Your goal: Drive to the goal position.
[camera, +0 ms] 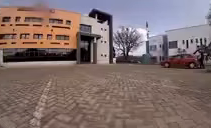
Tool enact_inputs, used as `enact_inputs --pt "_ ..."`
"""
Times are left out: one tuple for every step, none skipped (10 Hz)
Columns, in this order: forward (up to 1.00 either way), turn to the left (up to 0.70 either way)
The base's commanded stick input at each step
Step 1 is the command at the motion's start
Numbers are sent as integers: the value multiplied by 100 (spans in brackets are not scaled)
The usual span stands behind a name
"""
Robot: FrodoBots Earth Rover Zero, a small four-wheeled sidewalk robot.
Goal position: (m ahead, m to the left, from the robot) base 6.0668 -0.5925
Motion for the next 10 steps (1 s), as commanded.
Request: enact_inputs --pt "70 0" --pt "70 0" --pt "70 0" --pt "70 0" --pt "70 0" --pt "70 0" --pt "70 0" --pt "70 0" --pt "70 0" --pt "70 0"
